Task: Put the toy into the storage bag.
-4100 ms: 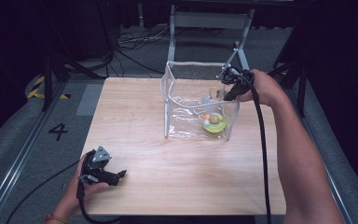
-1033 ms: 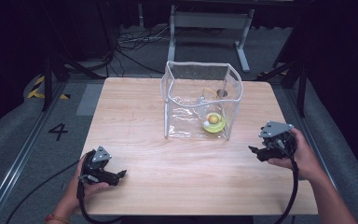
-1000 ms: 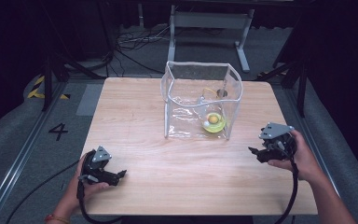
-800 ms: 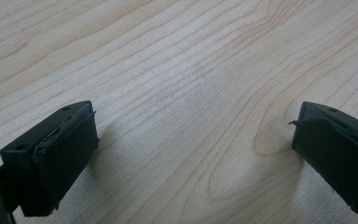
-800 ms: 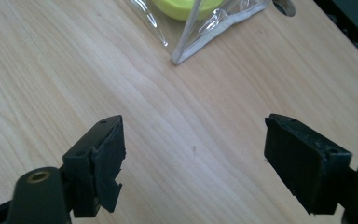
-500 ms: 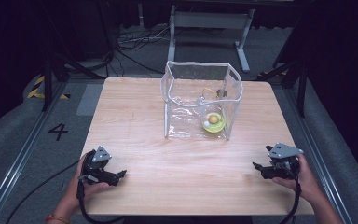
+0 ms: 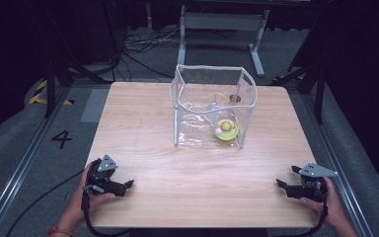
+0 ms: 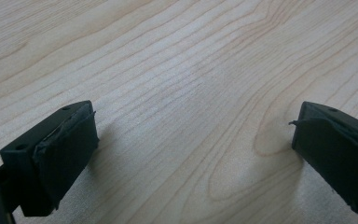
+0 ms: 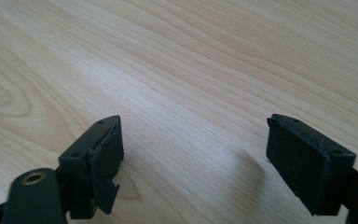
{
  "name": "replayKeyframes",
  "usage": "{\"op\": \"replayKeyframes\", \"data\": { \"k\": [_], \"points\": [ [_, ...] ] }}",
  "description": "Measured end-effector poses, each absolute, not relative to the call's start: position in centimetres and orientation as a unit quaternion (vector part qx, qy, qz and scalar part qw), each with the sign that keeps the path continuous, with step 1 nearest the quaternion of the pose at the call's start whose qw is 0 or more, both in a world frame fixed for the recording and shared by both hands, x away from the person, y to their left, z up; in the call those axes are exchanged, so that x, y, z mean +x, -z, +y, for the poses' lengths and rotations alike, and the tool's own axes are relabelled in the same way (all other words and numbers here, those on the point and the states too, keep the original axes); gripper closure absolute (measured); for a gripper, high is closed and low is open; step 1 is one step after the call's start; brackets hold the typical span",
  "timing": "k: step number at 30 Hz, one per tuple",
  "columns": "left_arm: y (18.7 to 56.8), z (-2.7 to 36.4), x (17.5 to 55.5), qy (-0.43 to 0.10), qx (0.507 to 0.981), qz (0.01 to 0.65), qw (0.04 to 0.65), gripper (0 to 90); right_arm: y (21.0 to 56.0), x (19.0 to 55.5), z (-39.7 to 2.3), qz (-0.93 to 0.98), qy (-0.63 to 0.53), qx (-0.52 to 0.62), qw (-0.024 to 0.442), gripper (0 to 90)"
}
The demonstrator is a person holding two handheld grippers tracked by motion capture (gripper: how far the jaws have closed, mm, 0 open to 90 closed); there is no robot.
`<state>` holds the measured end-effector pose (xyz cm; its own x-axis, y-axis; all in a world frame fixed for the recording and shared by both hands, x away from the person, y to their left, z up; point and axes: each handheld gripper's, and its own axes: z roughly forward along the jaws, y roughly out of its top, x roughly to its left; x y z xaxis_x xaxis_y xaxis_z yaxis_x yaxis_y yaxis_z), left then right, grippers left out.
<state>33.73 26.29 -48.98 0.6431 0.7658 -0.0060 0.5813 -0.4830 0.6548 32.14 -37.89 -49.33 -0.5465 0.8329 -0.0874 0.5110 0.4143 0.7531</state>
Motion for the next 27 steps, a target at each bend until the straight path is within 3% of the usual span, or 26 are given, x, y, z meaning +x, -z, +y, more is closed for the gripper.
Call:
{"op": "replayKeyframes", "data": {
  "k": [6,27],
  "points": [
    [48.97,26.27,33.74,-0.145,0.848,0.398,0.317,0.5,49.45,32.63,-38.22,0.792,-0.346,0.462,0.200,14.4],
    [48.97,26.19,33.79,-0.150,0.847,0.400,0.316,0.4,49.48,32.62,-38.15,0.784,-0.338,0.479,0.203,10.9]
  ]
}}
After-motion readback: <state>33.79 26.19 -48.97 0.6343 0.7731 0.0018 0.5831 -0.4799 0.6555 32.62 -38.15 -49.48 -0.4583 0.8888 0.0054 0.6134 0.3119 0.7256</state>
